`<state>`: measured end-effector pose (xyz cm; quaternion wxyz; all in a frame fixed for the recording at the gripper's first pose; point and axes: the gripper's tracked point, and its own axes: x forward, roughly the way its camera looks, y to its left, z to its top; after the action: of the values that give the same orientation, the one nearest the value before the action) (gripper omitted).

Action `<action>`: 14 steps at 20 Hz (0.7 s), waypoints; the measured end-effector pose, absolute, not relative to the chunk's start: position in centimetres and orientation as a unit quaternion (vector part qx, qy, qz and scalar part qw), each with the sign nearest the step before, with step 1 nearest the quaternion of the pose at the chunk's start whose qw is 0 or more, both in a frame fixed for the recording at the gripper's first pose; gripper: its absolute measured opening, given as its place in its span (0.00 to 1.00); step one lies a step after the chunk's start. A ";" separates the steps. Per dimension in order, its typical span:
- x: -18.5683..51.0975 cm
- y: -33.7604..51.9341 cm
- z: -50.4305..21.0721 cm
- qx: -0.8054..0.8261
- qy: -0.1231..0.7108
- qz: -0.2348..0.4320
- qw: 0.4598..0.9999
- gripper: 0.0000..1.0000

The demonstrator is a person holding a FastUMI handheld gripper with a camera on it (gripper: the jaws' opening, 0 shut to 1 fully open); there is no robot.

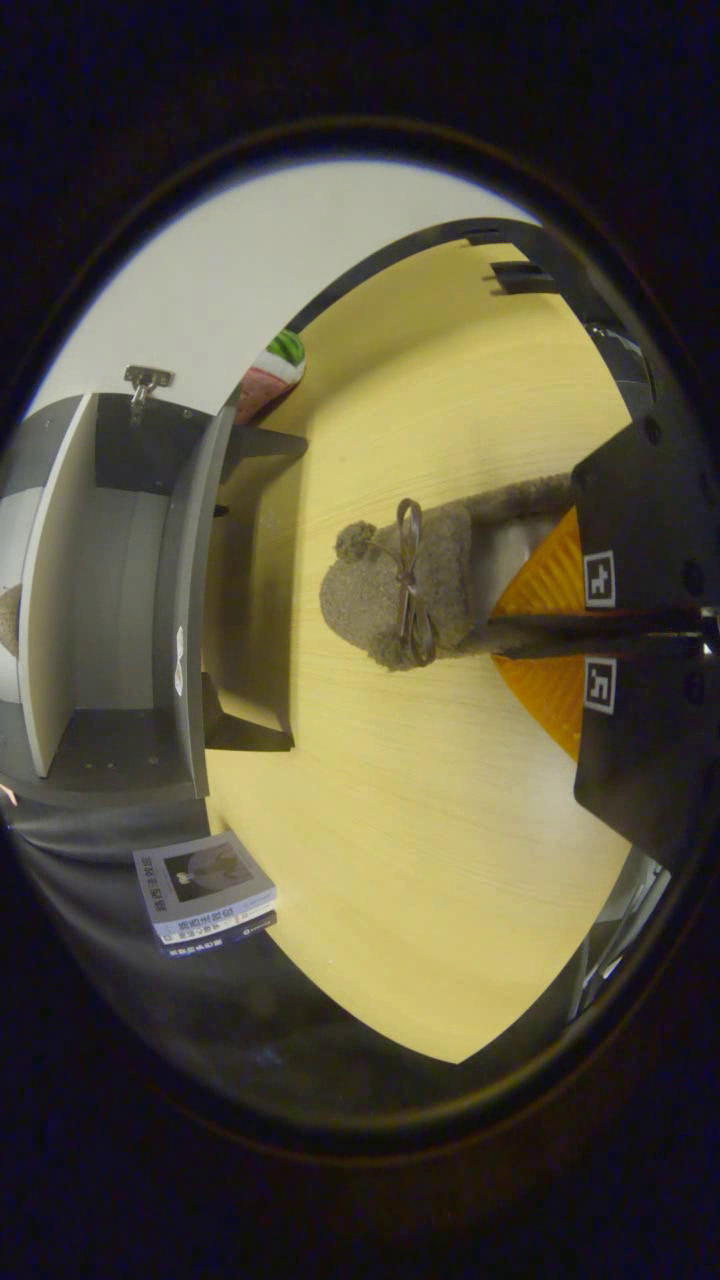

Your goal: Open the shoe cabinet door, grab the shoes and put them into the shoe cabinet, then close the shoe cabinet door.

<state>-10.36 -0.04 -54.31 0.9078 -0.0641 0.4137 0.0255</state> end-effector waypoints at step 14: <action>-10.1 0.0 -53.7 -0.058 0.402 0.031 0.913 0.03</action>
<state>-10.09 0.01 -53.67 0.9132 -0.0580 0.4022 0.0310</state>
